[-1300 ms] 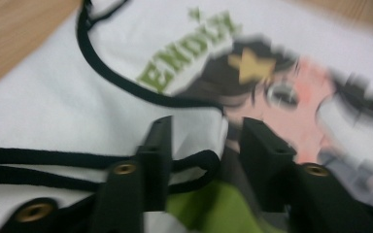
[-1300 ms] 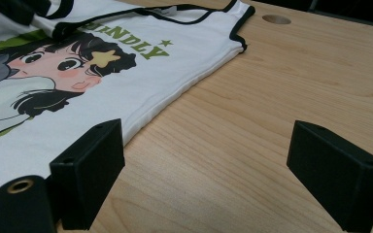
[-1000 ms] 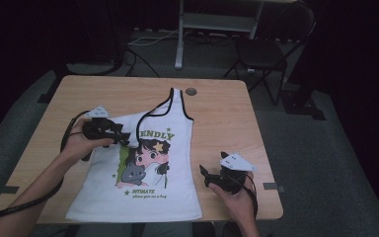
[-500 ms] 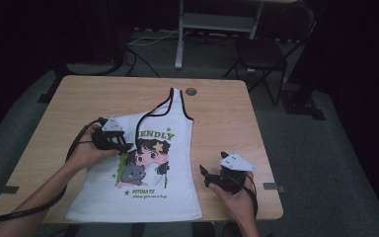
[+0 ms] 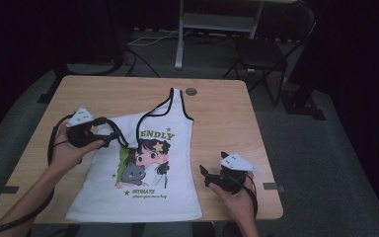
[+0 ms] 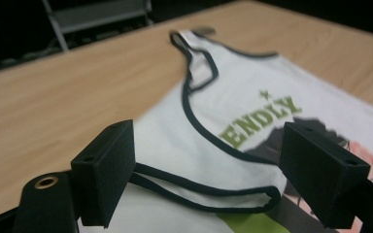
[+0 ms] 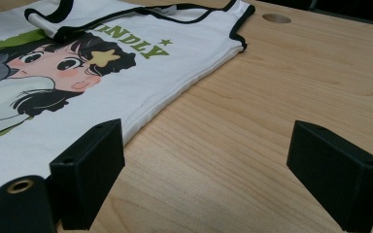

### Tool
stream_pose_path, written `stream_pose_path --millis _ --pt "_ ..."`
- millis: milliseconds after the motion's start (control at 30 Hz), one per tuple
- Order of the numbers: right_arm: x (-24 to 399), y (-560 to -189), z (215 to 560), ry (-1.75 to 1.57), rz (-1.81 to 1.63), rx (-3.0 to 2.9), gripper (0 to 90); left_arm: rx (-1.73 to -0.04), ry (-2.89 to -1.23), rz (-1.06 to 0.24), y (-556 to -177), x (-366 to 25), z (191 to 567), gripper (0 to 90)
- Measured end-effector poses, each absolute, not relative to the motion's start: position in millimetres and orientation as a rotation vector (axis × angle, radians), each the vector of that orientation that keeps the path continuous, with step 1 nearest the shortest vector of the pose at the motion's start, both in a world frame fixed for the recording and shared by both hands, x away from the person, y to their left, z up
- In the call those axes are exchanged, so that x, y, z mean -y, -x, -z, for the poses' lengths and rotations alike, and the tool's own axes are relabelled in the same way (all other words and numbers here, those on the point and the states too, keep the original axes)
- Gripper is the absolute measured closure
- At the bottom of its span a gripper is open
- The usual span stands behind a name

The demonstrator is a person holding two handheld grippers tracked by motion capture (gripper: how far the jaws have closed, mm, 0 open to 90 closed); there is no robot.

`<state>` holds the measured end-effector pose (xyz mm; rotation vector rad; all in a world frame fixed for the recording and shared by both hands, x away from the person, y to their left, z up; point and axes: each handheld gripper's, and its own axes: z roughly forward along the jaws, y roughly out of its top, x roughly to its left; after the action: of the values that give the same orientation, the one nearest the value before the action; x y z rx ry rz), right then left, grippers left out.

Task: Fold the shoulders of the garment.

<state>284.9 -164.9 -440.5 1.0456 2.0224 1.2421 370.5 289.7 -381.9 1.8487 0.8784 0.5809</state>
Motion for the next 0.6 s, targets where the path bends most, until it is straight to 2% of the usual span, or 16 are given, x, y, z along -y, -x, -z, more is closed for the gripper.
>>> stream_pose_path --millis 600 --pt "164.6 -285.0 440.5 -1.048 -1.238 -2.022 12.9 -0.928 -1.737 -0.660 -344.7 -337.3 365.8 20.8"
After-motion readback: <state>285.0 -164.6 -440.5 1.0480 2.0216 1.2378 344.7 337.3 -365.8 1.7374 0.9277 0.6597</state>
